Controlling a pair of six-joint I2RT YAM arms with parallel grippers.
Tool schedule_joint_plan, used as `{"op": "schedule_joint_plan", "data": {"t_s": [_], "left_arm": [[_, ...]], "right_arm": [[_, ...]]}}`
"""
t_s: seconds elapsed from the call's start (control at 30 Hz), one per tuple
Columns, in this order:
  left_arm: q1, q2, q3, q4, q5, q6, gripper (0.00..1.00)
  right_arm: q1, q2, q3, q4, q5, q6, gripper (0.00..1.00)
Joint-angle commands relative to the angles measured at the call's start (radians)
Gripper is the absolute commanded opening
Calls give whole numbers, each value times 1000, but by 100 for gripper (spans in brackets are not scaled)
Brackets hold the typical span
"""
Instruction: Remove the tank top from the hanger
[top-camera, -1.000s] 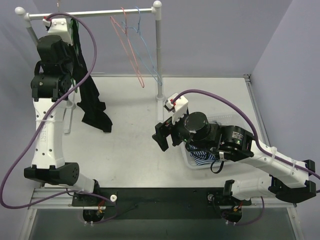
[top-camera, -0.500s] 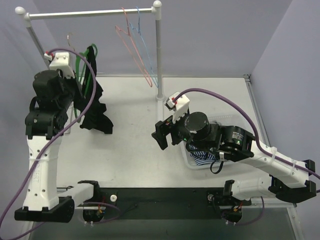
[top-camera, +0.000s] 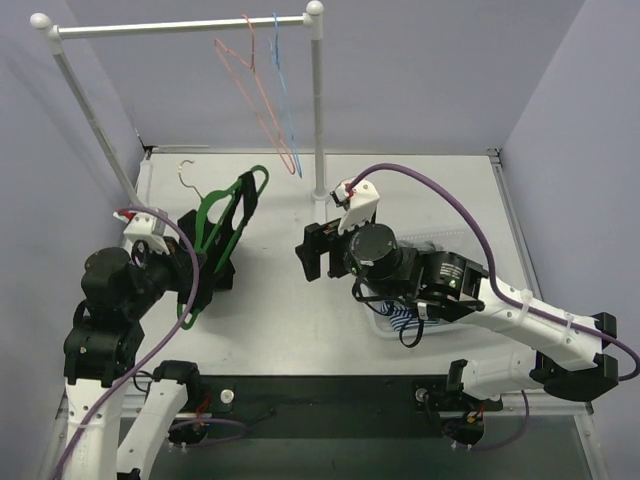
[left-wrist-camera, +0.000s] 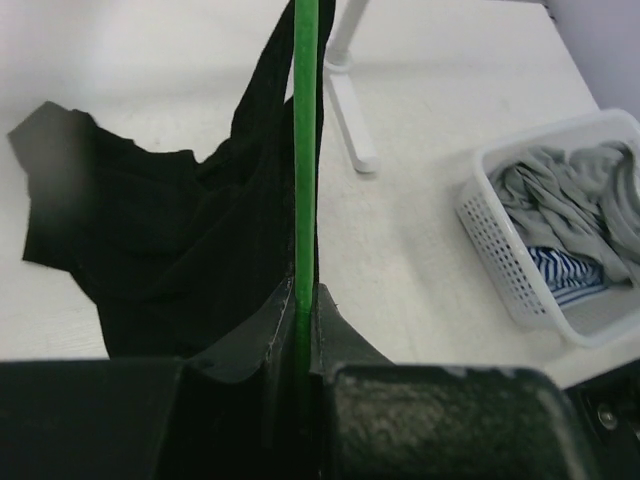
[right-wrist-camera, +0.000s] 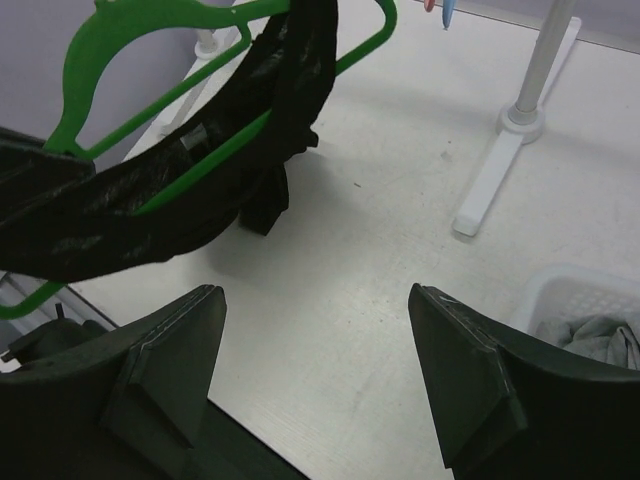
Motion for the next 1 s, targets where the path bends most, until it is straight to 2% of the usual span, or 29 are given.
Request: {"op": "schedule_joint_plan", "data": {"t_s": [0.0,0.07,0.23,0.37,0.73,0.97], "left_arm": [[-57,-55,-66,103,149,-54,0],[-102,-72,-102,123,221,-66,0],[-165,-104,-134,160,251,-177,0],[-203,-109,-145,230,355,-269,0],[-251,-121,-114,266,376,-359,0],[-261,-152,-99,269,373,-387,0]], "right_arm": [[8,27,-56,107,66,19,75],[8,34,-66,121,67,24,74],[2,13,-137,141,187,97,71],[-18,-21,-205,181,229,136,68],[-88,-38,-216,188,278,93,62],[-147,-33,-219,193,238,62,56]]}}
